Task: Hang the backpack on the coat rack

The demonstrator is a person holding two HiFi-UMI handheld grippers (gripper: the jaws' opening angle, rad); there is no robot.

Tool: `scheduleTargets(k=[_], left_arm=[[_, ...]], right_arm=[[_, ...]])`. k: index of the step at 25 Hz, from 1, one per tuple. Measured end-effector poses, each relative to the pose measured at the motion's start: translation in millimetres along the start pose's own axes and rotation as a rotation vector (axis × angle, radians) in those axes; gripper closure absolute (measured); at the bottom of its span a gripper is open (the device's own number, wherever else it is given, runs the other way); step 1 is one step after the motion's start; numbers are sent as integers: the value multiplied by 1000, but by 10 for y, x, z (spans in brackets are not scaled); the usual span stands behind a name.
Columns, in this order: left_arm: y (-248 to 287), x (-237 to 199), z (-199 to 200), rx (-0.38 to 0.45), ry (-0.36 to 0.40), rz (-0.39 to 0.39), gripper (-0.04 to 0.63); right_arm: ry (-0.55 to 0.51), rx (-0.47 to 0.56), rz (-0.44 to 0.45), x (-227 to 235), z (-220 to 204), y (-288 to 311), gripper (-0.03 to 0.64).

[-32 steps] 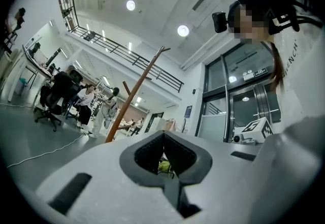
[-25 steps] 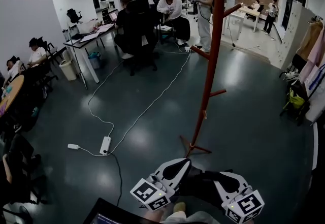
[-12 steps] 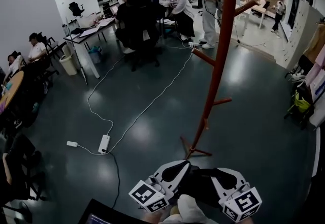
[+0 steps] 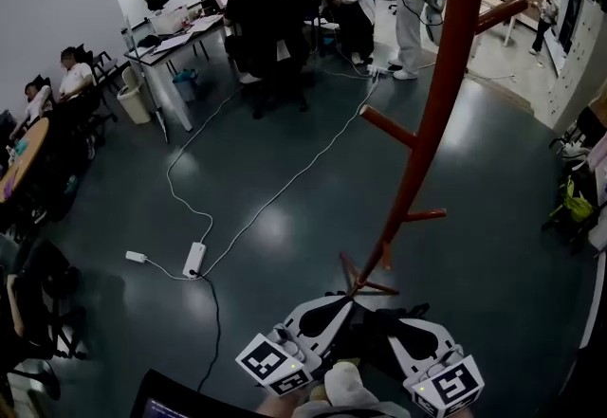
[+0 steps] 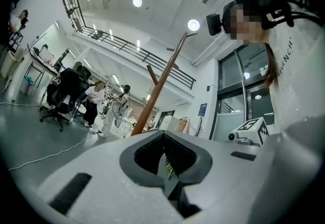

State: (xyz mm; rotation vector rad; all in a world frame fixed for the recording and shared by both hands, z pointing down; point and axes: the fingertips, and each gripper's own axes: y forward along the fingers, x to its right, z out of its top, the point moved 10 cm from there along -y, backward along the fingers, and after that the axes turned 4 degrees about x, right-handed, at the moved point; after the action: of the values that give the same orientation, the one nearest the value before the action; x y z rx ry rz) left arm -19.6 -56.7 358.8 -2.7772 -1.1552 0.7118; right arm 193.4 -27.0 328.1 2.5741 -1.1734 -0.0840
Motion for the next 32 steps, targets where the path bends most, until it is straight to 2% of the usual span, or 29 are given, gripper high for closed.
scheduleTargets(k=[7,13,27,32], left_arm=[[243,-190,-144,4,12,51,586],[353,-380,-235,-1,10,96,586],[675,-918,-510,-34,15,93,586],[759,-1024,-535,-41,17,88,586]], right_arm=[[-17,13,12,446,-42,263,569],[29,16,0,719,-40,541,569],[122,-13,-56,1164,-184,1190,569],[128,-81,-131,1228,-164,1290,569]])
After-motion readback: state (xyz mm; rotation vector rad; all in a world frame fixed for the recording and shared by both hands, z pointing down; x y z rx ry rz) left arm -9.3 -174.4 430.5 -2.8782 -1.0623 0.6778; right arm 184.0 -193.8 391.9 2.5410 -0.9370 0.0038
